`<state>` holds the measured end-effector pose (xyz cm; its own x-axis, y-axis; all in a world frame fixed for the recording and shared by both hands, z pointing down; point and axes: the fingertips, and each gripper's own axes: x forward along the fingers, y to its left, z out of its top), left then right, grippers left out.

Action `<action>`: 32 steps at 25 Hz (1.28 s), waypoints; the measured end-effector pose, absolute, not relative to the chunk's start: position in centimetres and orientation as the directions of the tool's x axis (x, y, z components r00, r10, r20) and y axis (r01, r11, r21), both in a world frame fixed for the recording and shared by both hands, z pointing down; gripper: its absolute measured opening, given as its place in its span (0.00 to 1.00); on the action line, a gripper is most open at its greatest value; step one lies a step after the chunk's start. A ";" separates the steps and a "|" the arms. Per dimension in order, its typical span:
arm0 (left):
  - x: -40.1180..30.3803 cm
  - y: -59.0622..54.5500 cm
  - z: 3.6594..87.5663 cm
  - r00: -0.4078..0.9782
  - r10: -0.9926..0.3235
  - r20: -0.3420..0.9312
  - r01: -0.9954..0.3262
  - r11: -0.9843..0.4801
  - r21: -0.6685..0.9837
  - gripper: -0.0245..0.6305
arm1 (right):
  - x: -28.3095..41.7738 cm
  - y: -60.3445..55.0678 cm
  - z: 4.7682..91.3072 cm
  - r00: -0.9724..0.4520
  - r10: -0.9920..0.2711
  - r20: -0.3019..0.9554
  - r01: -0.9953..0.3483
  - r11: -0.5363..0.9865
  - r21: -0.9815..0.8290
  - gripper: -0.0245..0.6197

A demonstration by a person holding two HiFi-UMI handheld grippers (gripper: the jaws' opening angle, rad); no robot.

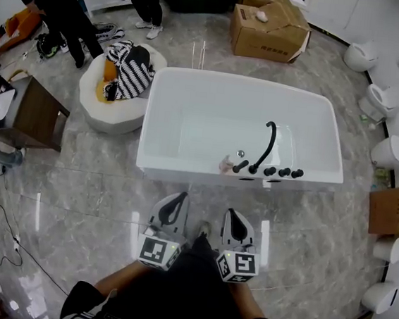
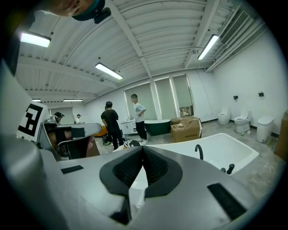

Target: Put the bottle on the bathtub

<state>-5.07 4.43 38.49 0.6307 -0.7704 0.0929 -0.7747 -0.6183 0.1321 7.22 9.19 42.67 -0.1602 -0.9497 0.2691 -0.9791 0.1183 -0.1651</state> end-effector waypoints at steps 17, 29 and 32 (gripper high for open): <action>-2.5 4.6 39.5 0.611 -0.786 0.100 -0.790 -0.596 0.142 0.06 | 9.3 9.4 43.8 -0.189 -0.942 0.279 -0.974 0.143 -0.178 0.05; -2.0 4.0 39.4 0.590 -0.801 0.101 -0.805 -0.576 0.142 0.06 | 10.1 8.4 44.3 -0.209 -0.932 0.296 -0.972 0.165 -0.166 0.05; -1.9 3.9 39.5 0.588 -0.802 0.102 -0.807 -0.573 0.146 0.06 | 10.3 8.3 44.3 -0.212 -0.931 0.295 -0.971 0.168 -0.168 0.05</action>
